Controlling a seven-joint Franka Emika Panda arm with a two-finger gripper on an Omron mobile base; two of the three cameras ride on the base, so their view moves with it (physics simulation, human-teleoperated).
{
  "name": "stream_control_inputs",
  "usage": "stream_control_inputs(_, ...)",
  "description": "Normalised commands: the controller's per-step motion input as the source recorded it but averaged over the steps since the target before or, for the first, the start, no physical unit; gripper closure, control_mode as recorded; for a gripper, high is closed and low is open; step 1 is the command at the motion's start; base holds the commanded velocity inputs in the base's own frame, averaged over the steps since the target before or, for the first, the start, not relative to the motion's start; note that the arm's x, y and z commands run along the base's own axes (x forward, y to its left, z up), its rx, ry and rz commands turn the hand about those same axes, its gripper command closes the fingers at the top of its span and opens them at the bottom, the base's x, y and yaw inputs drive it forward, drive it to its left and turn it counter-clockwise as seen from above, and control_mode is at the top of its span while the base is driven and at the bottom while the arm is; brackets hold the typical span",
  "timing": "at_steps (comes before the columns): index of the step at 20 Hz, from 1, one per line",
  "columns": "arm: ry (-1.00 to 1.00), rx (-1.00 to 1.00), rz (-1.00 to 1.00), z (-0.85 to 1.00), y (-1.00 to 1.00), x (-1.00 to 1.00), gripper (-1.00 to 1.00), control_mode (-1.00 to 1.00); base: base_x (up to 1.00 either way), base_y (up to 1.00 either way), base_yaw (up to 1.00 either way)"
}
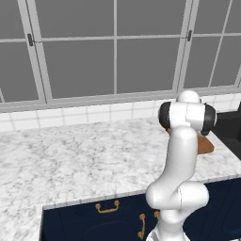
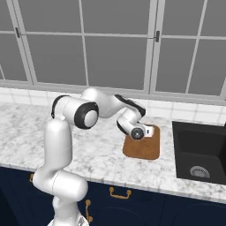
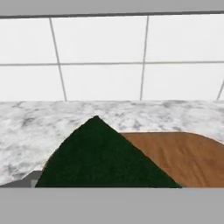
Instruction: Pick up the sponge from the counter and clean the cutting board by briefly scrubbing or pressing down on the cutting board. Once finished, release the sponge.
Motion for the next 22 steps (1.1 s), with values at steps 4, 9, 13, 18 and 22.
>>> stream_control_inputs(4, -0.01, 0.0, 0.0, -0.53, 0.01, 0.42, 1.0, -1.0, 0.0, 0.0, 0.0)
stream_control_inputs(9, 0.21, 0.0, -0.07, 0.82, -0.16, -0.2, 1.0, -1.0, 0.0, 0.0, 0.0)
stream_control_inputs(13, 0.19, -0.02, -0.01, 0.44, -0.18, 0.01, 1.0, -1.0, 0.0, 0.0, 0.0)
stream_control_inputs(18, 0.0, 0.0, 0.0, -0.12, -0.52, 0.13, 1.0, -1.0, 0.0, 0.0, 0.0)
stream_control_inputs(22, -0.01, 0.02, 0.0, -0.19, -0.6, -0.04, 1.0, -1.0, 0.0, 0.0, 0.0)
